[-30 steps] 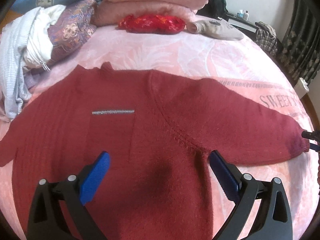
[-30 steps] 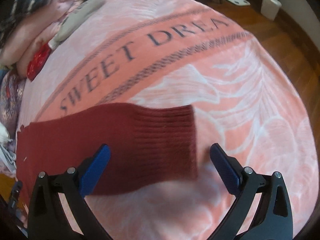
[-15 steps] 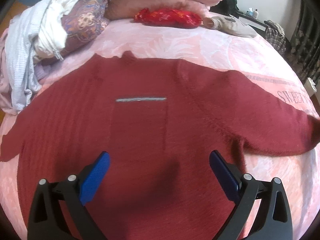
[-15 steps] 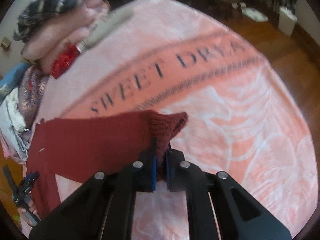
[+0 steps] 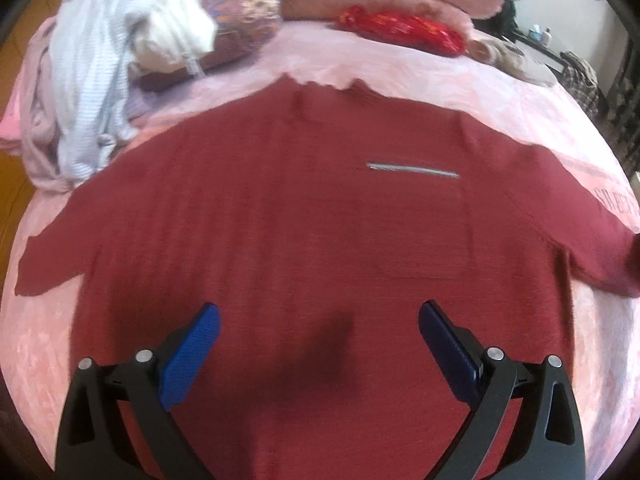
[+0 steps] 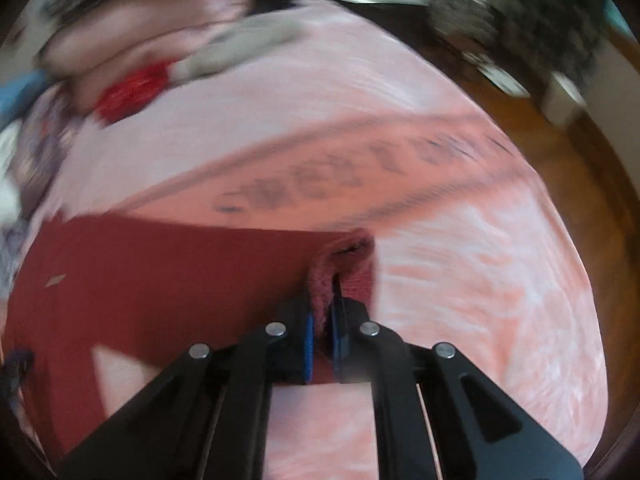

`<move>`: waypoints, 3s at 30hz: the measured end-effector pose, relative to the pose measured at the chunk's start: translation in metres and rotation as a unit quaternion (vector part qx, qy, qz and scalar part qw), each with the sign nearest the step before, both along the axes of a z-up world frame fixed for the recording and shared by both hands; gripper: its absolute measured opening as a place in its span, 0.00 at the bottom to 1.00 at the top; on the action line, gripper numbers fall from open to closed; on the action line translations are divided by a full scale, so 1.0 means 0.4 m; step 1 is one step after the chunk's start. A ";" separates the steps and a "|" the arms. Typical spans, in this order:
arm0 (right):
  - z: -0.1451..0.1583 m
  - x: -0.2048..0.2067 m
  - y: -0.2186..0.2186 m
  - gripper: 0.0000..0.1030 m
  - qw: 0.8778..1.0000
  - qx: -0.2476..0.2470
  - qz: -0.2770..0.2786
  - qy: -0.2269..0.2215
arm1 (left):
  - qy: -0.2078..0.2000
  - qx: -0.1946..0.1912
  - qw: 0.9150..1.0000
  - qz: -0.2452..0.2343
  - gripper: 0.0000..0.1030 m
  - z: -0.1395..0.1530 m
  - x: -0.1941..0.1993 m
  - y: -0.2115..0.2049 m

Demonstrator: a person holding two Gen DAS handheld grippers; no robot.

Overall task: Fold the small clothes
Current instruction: 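Carry the cuff across the sweater body with the right tool and release, then grasp the other sleeve cuff with the left tool, then fold the held sleeve across the body with the left tool and release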

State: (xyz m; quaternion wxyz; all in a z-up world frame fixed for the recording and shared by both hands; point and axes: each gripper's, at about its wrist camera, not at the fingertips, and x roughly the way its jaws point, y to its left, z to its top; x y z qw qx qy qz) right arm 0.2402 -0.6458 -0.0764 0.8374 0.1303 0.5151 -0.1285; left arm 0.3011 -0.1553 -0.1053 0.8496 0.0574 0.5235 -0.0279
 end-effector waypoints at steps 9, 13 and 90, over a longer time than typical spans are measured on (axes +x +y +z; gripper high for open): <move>0.082 0.170 0.503 0.05 0.979 -0.009 0.203 -0.009 | -0.006 -0.013 1.000 0.022 0.96 0.045 -0.002 0.154; 0.083 0.220 0.686 0.05 0.966 0.024 0.258 -0.013 | -0.002 -0.021 0.999 0.031 0.96 0.046 -0.005 0.213; -0.162 0.176 0.635 0.35 0.972 0.174 0.157 0.001 | -0.005 -0.041 0.998 0.055 0.45 -0.092 0.236 0.347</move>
